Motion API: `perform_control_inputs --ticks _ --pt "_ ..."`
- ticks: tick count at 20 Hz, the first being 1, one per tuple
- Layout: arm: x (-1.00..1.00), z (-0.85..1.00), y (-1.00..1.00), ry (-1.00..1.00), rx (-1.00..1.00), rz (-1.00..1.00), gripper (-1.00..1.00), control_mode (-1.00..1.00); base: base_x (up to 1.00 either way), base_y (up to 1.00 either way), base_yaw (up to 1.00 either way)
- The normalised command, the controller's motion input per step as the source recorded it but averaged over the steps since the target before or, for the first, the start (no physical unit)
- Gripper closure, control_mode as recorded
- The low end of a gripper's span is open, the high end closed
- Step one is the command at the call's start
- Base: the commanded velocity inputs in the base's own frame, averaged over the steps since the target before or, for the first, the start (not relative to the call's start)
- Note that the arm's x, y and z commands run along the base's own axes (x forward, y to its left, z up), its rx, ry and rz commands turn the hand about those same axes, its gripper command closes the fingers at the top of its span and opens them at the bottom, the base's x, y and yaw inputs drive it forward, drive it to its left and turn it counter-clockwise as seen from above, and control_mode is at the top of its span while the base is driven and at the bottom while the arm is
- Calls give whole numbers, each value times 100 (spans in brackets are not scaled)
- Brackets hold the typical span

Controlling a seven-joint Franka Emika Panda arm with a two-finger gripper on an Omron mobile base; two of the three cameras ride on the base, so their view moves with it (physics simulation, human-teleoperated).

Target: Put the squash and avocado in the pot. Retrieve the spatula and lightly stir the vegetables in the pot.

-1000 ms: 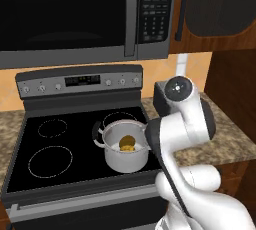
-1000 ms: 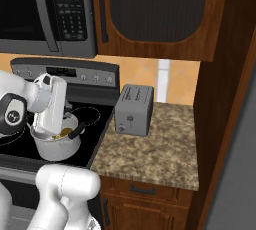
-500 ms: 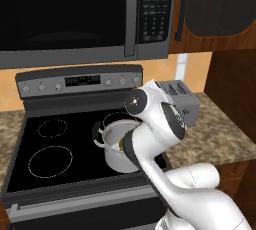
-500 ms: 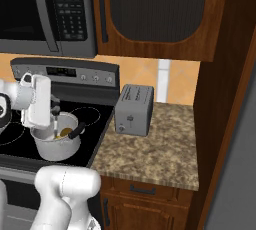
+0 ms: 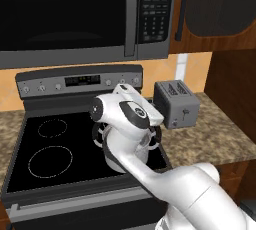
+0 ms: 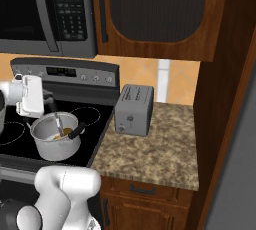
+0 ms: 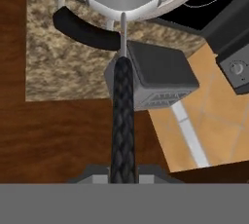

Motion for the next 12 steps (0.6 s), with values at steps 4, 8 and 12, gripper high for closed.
perform_control_inputs --ticks 4,8,12 --pt "32 -6 41 0 -3 0 100 -100 0 0 0" --pt "10 -25 18 -5 0 0 100 -100 0 0 0" --pt "0 -20 0 0 0 -1 100 -100 0 0 0"
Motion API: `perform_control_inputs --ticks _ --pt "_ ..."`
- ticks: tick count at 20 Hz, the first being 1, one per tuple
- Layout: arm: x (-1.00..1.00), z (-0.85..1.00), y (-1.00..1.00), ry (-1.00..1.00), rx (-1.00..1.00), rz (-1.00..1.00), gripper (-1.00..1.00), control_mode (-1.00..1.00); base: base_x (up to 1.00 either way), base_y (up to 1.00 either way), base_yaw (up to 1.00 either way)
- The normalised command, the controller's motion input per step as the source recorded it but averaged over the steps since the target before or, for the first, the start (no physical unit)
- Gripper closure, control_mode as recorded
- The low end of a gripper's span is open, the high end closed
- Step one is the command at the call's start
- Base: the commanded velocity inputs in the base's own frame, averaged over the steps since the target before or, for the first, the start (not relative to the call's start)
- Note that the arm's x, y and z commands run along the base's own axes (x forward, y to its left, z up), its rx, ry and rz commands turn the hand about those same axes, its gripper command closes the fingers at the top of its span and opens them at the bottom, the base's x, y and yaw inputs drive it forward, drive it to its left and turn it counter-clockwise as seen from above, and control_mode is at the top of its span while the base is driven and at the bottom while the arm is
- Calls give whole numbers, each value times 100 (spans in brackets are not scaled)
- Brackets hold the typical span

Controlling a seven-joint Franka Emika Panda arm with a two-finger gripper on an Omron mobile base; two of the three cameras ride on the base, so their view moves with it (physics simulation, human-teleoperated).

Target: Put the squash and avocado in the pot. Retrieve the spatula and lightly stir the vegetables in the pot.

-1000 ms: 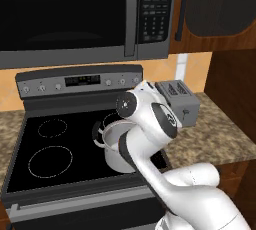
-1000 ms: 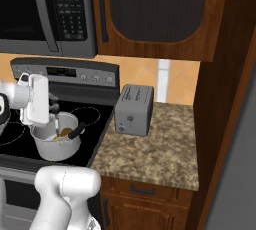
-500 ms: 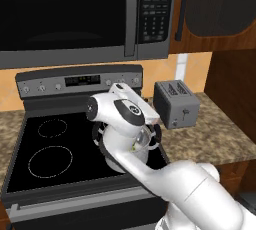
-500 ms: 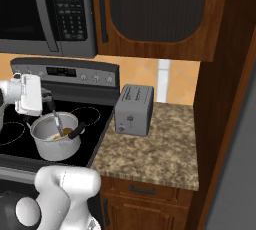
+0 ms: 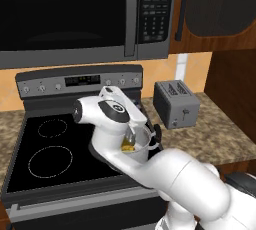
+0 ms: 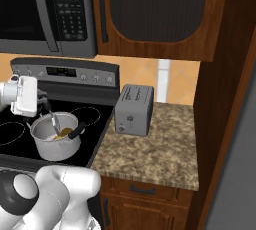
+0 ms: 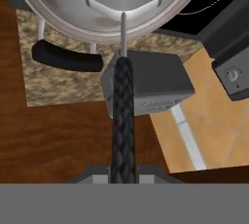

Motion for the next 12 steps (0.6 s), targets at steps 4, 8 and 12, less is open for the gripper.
perform_control_inputs --ticks 4,8,12 --pt "4 -13 0 0 0 -2 100 -100 0 0 0" --pt "13 -11 -4 0 -2 0 100 -100 0 0 0" --pt "27 -14 -18 0 -7 0 100 -100 0 0 0"
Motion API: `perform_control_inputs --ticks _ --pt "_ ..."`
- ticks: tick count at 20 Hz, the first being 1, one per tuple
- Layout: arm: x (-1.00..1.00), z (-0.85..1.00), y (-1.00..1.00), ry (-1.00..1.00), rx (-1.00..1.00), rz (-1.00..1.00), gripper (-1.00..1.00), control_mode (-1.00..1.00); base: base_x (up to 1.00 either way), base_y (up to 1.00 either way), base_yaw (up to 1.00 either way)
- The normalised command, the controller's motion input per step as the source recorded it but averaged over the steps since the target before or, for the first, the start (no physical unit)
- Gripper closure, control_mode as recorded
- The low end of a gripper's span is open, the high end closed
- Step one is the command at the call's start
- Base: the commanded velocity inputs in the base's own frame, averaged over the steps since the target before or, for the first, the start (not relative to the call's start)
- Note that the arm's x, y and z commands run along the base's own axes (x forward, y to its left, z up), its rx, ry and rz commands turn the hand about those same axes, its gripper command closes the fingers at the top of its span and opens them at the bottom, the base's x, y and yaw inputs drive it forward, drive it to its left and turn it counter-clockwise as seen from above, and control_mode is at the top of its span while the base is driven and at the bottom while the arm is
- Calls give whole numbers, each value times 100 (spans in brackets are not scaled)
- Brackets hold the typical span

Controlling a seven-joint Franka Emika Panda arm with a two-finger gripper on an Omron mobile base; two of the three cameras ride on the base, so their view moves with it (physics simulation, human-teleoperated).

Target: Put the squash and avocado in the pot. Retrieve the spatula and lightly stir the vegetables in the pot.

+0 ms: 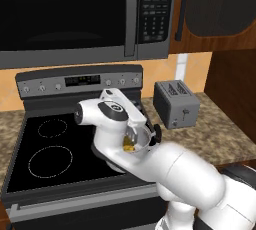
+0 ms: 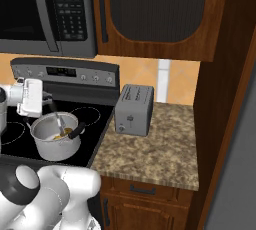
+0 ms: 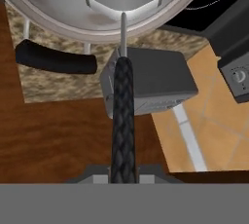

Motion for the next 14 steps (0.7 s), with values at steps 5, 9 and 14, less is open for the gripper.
perform_control_inputs --ticks 5,9,14 --pt "20 -29 -11 0 -3 -1 100 -100 0 0 0" --pt "6 -39 0 -1 0 -1 100 -100 0 0 0" --pt "5 -25 17 -12 11 -9 100 -100 0 0 0"
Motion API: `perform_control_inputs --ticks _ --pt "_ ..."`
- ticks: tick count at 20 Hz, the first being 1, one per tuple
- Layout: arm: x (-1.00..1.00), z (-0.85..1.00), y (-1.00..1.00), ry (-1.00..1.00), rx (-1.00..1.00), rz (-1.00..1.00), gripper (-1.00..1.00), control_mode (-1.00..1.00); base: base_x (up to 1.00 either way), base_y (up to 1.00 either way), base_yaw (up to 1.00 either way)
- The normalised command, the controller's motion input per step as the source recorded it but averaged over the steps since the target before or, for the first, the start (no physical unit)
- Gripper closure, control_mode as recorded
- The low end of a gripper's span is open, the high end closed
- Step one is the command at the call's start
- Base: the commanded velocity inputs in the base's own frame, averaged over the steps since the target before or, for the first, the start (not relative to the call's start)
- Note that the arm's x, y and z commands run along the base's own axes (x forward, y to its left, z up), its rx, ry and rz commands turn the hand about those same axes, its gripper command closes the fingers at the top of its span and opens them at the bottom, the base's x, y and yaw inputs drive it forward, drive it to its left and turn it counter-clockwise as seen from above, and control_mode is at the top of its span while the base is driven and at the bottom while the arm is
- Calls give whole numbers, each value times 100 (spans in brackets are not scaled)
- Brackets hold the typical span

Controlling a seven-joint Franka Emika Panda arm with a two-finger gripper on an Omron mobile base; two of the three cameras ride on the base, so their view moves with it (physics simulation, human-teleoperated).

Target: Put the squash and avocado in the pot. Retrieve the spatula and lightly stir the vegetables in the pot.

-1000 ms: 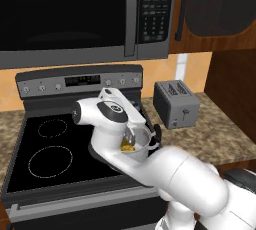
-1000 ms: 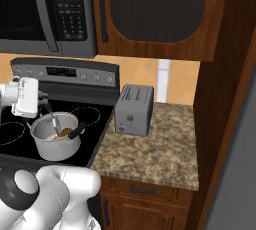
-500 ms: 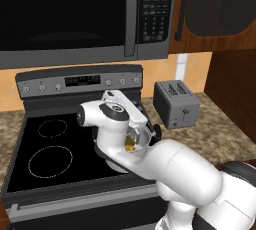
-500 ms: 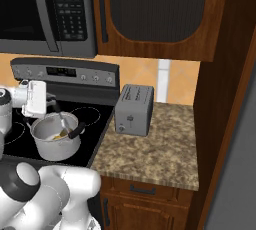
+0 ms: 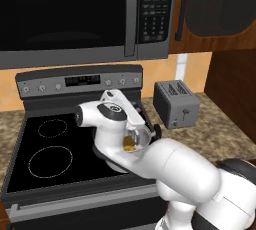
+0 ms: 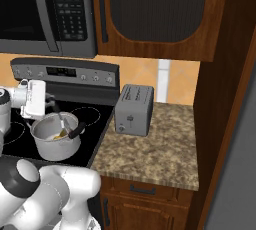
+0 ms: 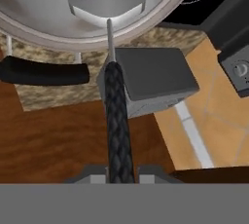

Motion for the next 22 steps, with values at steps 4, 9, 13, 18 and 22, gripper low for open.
perform_control_inputs --ticks 4,9,13,18,22 --pt "0 -8 44 -20 21 -19 100 -100 0 0 0" --pt "6 1 22 -8 16 -14 100 -100 0 0 0" --pt "9 15 0 -3 9 -10 100 -100 0 0 0" --pt "-5 52 2 3 1 -17 100 -100 0 0 0" --pt "-16 4 -4 5 -1 -21 100 -100 0 0 0"
